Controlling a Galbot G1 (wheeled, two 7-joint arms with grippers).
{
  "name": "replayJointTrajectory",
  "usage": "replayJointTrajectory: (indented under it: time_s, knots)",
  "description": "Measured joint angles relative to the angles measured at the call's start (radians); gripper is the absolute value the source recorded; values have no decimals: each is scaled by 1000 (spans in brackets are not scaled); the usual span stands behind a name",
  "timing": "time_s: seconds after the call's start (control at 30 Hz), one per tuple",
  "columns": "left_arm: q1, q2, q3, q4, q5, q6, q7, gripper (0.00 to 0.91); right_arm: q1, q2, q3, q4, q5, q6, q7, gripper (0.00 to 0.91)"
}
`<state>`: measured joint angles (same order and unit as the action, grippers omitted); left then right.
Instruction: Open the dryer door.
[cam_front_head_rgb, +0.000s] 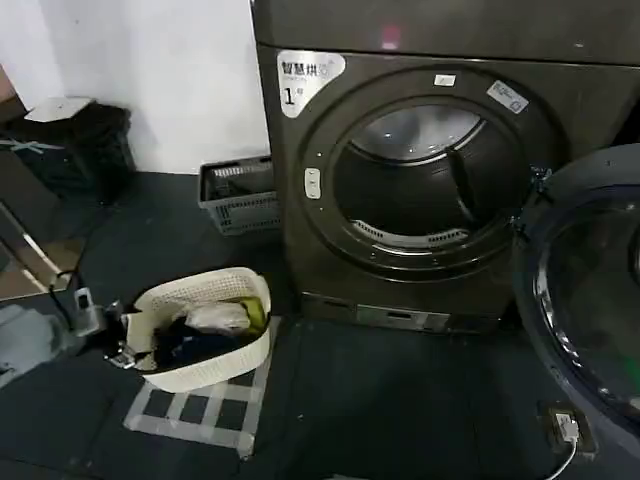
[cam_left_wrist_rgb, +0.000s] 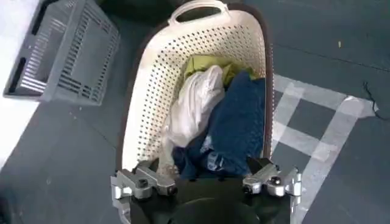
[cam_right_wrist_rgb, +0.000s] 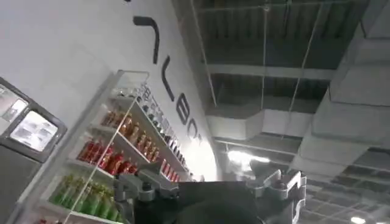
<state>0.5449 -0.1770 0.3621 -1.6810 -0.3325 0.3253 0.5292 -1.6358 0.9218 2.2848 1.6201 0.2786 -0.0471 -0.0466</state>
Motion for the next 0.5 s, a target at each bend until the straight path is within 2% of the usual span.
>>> replayJointTrajectory:
  time_s: [0.2,0.5]
  knots:
    - [105,11,-111,-16,3,-9,-28,907,5,0,-10,8,0,-2,0,907]
    - [153,19,-163,-9,6,-10,-34,907,7,-2,-12,8,0,-3,-1,907]
